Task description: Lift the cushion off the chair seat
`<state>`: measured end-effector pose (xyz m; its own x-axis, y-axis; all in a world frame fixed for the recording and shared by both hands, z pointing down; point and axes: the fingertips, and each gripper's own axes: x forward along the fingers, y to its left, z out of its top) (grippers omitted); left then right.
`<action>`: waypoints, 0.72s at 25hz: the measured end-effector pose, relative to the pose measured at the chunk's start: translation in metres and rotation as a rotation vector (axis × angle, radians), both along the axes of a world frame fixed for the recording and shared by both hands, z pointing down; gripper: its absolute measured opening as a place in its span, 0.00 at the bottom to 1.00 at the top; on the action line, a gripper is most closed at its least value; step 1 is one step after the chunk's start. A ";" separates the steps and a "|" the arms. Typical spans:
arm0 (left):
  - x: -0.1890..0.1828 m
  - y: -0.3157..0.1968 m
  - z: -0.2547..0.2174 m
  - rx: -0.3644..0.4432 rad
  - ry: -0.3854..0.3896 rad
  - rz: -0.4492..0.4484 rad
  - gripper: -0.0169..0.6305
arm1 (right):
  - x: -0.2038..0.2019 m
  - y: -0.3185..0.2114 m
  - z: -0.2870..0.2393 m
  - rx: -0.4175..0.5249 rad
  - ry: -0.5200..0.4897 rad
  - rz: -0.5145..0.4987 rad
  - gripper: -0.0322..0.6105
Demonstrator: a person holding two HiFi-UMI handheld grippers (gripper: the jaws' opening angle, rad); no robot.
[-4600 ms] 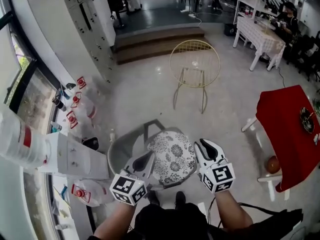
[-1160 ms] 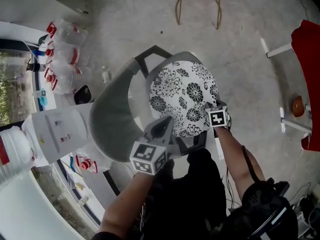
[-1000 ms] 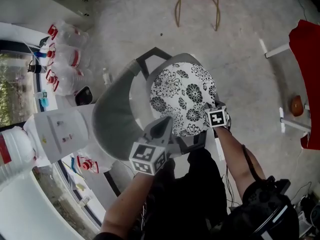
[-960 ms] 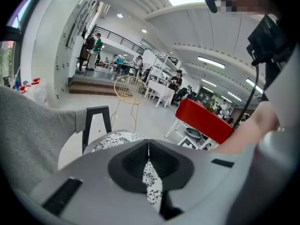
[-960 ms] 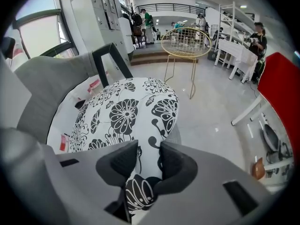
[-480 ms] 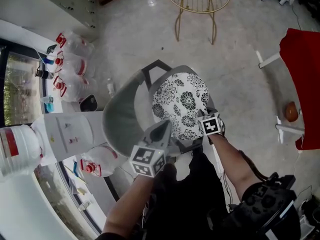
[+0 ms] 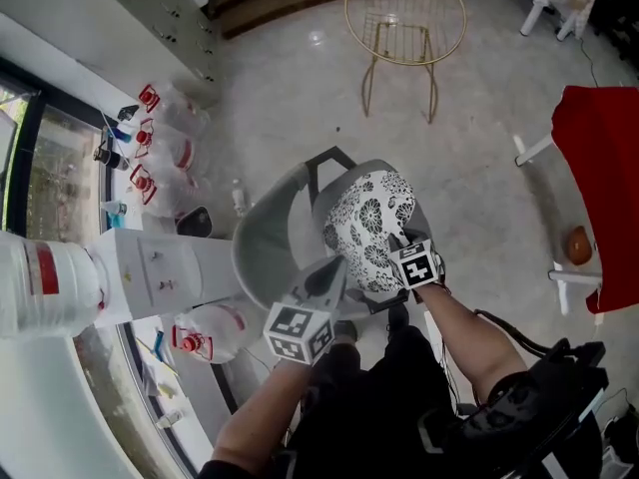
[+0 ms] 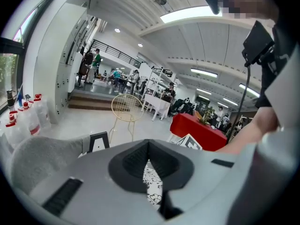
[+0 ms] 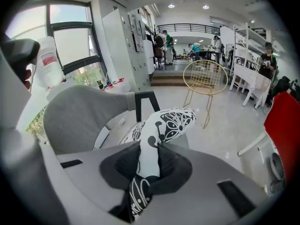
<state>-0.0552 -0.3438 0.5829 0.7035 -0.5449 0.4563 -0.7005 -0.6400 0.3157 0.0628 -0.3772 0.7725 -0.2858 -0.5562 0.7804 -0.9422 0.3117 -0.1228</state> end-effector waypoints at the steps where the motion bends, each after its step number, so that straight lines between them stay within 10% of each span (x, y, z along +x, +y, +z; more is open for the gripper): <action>1: -0.002 0.001 -0.005 0.005 0.006 -0.003 0.03 | -0.003 0.000 -0.009 0.005 -0.003 -0.004 0.13; 18: -0.034 -0.004 -0.087 0.167 0.107 -0.075 0.03 | 0.001 -0.012 -0.157 0.222 -0.079 0.043 0.13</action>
<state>-0.0893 -0.3482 0.4962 0.6977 -0.6595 0.2798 -0.7164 -0.6372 0.2844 0.0633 -0.3890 0.6154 -0.3136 -0.7242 0.6141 -0.9453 0.2995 -0.1295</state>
